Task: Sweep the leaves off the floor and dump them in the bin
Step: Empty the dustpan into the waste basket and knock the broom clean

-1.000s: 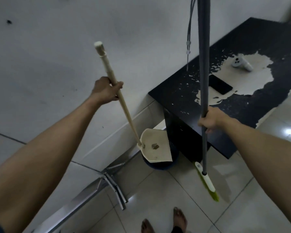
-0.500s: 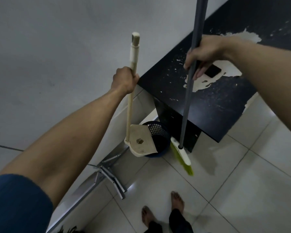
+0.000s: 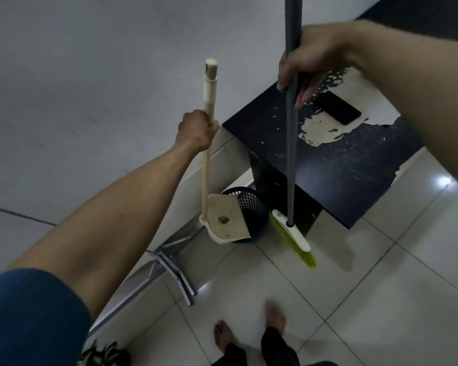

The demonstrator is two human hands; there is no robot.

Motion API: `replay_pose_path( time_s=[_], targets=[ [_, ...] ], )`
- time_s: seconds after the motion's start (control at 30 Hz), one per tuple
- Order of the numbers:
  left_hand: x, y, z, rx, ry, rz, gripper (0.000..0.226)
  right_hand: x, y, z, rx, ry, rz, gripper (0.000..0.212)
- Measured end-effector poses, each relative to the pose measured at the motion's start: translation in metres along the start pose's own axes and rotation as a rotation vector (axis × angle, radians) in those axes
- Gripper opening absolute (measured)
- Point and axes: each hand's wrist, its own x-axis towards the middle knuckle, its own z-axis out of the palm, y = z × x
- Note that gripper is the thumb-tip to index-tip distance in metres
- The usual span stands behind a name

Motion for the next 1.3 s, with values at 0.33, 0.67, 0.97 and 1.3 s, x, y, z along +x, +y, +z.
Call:
replay_pose_path(
  time_s=[0.33, 0.67, 0.97, 1.3],
  targets=[
    [-0.011, -0.010, -0.007, -0.012, 0.017, -0.043, 0.042, -0.011, -0.031, -0.001, 0.004, 0.043, -0.074, 0.020],
    [-0.023, -0.009, -0.003, -0.059, 0.016, -0.056, 0.043, -0.020, -0.055, 0.033, 0.123, 0.029, -0.188, 0.020],
    [-0.023, -0.013, -0.004, -0.060, 0.046, -0.040, 0.043, -0.010, -0.035, 0.079, 0.167, 0.015, -0.187, 0.018],
    [-0.025, -0.025, -0.009, -0.093, 0.048, -0.082, 0.042, -0.007, -0.025, 0.079, 0.135, 0.077, -0.159, 0.022]
  ],
)
